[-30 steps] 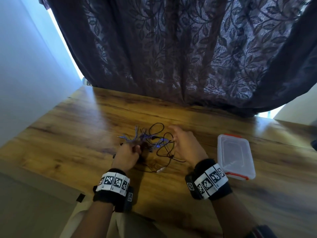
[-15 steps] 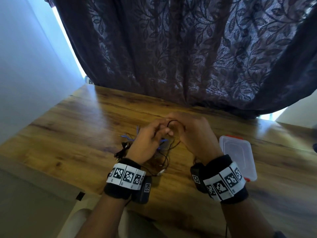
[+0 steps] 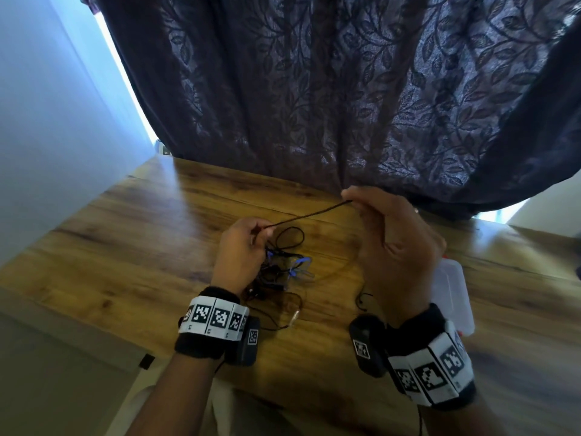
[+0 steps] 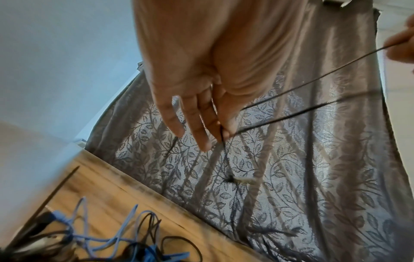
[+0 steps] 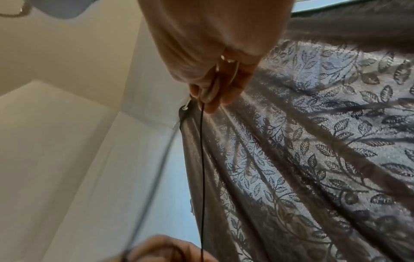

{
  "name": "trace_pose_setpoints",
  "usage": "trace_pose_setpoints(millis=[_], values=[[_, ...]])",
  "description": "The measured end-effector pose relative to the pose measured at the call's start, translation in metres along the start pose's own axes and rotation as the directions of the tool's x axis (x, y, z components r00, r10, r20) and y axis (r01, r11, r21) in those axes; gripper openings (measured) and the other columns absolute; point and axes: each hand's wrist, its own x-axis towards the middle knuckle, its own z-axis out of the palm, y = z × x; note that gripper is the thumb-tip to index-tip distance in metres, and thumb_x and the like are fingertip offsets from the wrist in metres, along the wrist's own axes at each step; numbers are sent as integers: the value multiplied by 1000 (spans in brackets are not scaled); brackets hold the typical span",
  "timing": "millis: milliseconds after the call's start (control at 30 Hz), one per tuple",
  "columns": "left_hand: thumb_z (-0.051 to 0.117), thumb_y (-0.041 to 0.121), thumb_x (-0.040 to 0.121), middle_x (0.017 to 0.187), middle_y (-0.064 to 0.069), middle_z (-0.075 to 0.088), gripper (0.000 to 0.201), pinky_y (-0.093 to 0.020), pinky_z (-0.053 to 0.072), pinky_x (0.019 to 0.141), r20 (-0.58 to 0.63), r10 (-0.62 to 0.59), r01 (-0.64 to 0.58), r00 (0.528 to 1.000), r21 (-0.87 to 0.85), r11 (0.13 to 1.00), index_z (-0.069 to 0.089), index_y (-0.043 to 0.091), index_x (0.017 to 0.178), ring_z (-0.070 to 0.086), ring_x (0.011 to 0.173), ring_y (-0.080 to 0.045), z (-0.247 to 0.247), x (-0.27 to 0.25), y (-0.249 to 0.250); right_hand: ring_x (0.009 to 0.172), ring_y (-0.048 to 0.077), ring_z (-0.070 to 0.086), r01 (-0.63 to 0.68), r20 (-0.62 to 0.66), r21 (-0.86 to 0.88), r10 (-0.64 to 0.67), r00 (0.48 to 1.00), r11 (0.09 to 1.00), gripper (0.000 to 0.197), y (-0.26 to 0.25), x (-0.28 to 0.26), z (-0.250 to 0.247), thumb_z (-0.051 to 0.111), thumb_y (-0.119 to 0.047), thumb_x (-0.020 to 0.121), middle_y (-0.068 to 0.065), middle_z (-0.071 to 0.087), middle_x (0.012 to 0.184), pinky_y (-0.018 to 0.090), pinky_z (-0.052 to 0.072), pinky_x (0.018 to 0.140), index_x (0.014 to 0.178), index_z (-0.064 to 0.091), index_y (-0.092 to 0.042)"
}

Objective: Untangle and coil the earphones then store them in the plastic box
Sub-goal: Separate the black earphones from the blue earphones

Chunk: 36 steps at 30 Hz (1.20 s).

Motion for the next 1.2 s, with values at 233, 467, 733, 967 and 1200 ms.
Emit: trace_pose_setpoints(millis=[233,467,733,967,1200], values=[[53,17,101,82,8,69,16,-12,40,68,-103,-104,97,989,-64,993,69,15,104,61,74,-3,-25,12,-5,85,6,66,-250,146,-1,248,958,968,24,26,-23,-12,61,16,89,1,71,91,15,49,73,94,72,-5],[45,13,105,62,8,58,21,-27,47,59,275,-56,163,960,-382,910,66,13,103,58,56,-9,-39,-6,12,99,-7,63,-508,621,-227,525,582,831,25,47,-53,18,68,-14,94,-11,70,111,21,55,92,116,66,-26],[44,12,104,64,1,53,22,-27,53,63,357,-1,210,934,-547,810,63,2,108,47,55,-13,-43,-31,26,127,1,54,-558,715,10,384,584,830,42,15,-34,52,57,-34,100,-7,60,138,29,45,107,141,52,-26],[42,27,100,75,-12,67,35,-33,54,78,447,83,279,891,-681,677,67,3,102,66,82,-35,-58,-39,31,77,8,66,-456,744,103,236,625,884,29,10,-29,63,47,-19,106,-8,68,79,21,53,73,126,68,-20],[37,25,102,88,-15,71,43,-28,53,83,443,112,306,889,-759,575,61,-4,124,67,90,-25,-59,-40,31,84,10,67,-416,718,107,219,660,903,34,13,-34,65,44,-8,105,-3,73,97,27,55,77,129,66,-20]])
